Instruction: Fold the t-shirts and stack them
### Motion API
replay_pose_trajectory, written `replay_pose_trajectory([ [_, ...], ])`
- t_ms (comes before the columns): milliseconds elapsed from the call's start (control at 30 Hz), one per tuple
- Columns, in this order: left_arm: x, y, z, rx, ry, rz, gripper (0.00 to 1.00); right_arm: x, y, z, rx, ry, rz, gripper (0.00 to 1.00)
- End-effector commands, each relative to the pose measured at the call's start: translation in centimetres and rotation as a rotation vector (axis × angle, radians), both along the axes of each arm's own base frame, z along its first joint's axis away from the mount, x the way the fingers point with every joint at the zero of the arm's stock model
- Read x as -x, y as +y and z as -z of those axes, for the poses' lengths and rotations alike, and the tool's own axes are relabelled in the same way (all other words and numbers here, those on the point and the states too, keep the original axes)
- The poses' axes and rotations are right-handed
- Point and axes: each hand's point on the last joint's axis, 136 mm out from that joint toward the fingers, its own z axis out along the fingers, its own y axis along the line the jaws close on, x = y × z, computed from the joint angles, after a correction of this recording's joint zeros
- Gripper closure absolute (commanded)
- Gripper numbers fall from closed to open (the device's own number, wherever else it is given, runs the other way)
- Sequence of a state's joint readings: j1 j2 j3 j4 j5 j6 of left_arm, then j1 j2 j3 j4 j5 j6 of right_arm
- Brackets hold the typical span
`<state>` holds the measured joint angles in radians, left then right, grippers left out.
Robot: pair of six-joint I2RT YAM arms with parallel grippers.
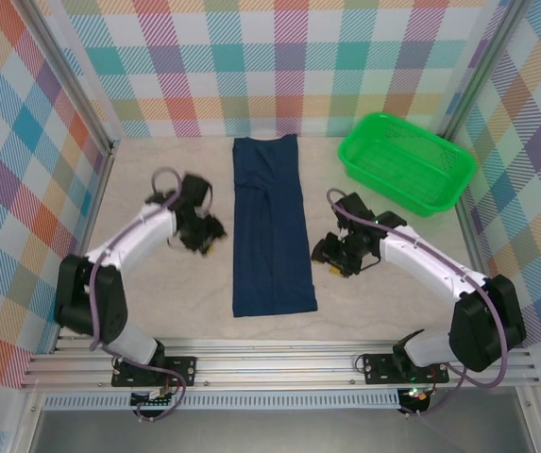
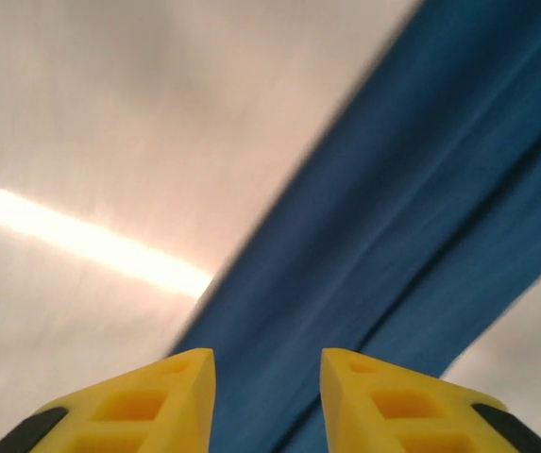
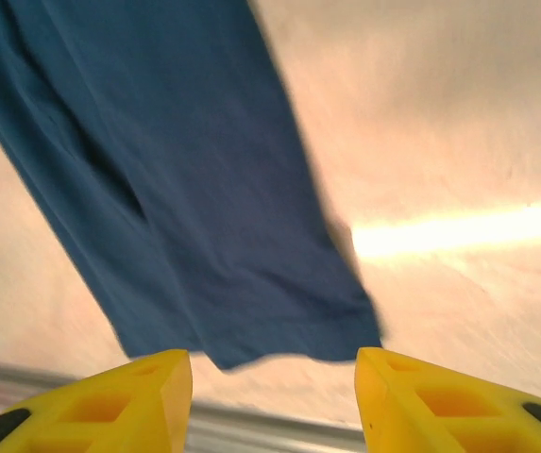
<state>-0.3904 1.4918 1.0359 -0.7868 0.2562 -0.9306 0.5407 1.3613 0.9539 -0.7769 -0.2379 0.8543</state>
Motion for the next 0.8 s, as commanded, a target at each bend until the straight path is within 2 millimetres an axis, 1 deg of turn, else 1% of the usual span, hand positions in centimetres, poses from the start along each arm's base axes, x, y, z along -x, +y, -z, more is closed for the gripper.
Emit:
replay_pose_trajectory([
  [0, 7.6, -3.4, 2.3, 0.139, 0.120, 0.090, 0.61, 4.2, 0.3, 1.9, -0.068, 0.115, -0.129, 0.51],
  [67, 10.4, -4.4, 3.7, 0.151, 0.137, 0.112, 0.59, 5.1, 0.6, 3.2, -0.087, 0.157, -0.127, 0.51],
  [133, 11.8, -5.4, 4.7, 0.160, 0.142, 0.117, 0.59, 5.6, 1.0, 4.1, -0.102, 0.183, -0.123, 0.51],
  [200, 12.3, -5.4, 5.2, 0.123, 0.143, 0.127, 0.59, 5.8, 1.4, 4.7, -0.109, 0.187, -0.124, 0.51],
  [367, 11.9, -4.5, 6.4, 0.063, 0.116, 0.110, 0.62, 6.3, 1.3, 6.0, -0.085, 0.209, -0.122, 0.52],
  [433, 11.5, -4.3, 6.7, 0.043, 0.097, 0.114, 0.64, 6.4, 1.1, 6.2, -0.080, 0.205, -0.117, 0.52],
  [533, 10.8, -4.5, 6.7, 0.041, 0.067, 0.117, 0.64, 6.5, 1.0, 6.2, -0.075, 0.206, -0.112, 0.52],
  [600, 11.0, -3.9, 7.0, 0.009, 0.076, 0.127, 0.65, 6.5, 1.0, 6.5, -0.067, 0.216, -0.105, 0.52],
  [667, 11.2, -3.5, 7.3, -0.020, 0.087, 0.150, 0.69, 6.4, 1.0, 6.9, -0.052, 0.225, -0.100, 0.52],
  [767, 11.1, -3.5, 7.3, -0.027, 0.077, 0.166, 0.73, 6.4, 1.0, 7.5, -0.024, 0.237, -0.092, 0.51],
])
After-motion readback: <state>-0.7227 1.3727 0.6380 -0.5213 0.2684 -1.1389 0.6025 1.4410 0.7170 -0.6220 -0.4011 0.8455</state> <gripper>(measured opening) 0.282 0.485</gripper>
